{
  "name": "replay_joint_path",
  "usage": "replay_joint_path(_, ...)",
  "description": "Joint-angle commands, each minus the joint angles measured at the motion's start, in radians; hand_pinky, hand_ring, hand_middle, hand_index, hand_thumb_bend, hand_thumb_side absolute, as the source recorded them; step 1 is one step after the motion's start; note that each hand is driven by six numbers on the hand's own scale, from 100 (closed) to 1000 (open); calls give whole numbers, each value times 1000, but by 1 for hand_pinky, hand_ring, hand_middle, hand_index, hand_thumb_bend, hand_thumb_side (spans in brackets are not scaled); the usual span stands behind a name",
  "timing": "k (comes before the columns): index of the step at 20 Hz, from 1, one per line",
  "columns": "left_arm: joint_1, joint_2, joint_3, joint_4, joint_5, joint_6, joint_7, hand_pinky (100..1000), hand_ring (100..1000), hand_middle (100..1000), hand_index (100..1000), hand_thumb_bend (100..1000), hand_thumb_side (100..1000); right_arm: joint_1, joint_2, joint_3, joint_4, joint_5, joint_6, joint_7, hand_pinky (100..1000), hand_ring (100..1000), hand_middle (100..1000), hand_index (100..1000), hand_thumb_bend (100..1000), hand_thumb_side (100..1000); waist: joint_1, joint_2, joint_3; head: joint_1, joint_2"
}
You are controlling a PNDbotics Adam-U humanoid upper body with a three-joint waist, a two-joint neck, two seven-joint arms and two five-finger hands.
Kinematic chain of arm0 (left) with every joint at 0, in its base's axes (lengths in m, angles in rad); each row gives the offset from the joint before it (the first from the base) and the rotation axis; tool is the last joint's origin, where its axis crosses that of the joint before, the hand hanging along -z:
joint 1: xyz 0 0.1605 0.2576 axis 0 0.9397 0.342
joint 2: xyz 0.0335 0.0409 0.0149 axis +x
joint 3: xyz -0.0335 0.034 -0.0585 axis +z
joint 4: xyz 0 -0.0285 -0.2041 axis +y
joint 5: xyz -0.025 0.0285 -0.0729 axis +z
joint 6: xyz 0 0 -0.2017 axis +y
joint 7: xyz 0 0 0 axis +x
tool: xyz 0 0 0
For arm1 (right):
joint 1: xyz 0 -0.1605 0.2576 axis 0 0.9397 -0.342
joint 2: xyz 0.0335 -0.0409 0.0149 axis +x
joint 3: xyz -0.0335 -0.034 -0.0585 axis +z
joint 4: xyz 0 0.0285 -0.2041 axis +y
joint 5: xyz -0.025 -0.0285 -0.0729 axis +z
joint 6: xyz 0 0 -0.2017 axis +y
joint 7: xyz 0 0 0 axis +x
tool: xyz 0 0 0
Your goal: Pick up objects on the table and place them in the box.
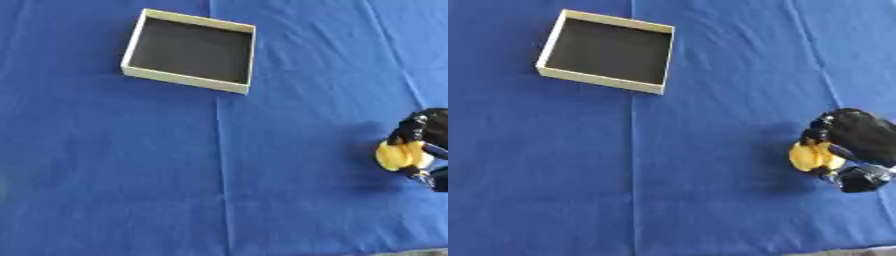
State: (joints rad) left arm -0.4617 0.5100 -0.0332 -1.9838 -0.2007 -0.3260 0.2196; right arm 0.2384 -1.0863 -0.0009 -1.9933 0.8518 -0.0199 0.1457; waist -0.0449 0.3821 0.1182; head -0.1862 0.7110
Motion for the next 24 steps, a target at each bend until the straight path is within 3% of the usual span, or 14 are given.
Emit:
replay_joint_path(1,-9,17,3,-16,7,0,-4,934,746,722,882,100,571,1,-12,-10,-7,-12,10,-66,730,666,382,580,225,100,2,-17,-1,1,0)
replay_joint_path(8,-9,19,5,-16,9,0,-4,933,746,724,882,100,572,6,-5,-34,-7,-47,-18,-228,696,628,359,559,216,100,-1,-21,-5,7,1)
replay_joint_path(14,-5,21,9,-16,4,-1,3,933,746,725,882,100,572,-24,-18,-70,-7,-80,-63,-325,707,629,401,563,176,100,-1,-22,-8,12,2)
replay_joint_path(20,-13,20,1,-16,4,-7,-3,932,746,726,882,100,572,-106,-68,-88,-7,-144,-112,-349,713,626,406,569,134,100,-6,-17,-5,16,-4)
replay_joint_path(24,-43,8,-13,-16,10,-18,-12,930,748,727,883,100,573,-204,-110,-80,-7,-224,-128,-332,757,620,412,579,100,100,-13,-18,27,-11,-7)
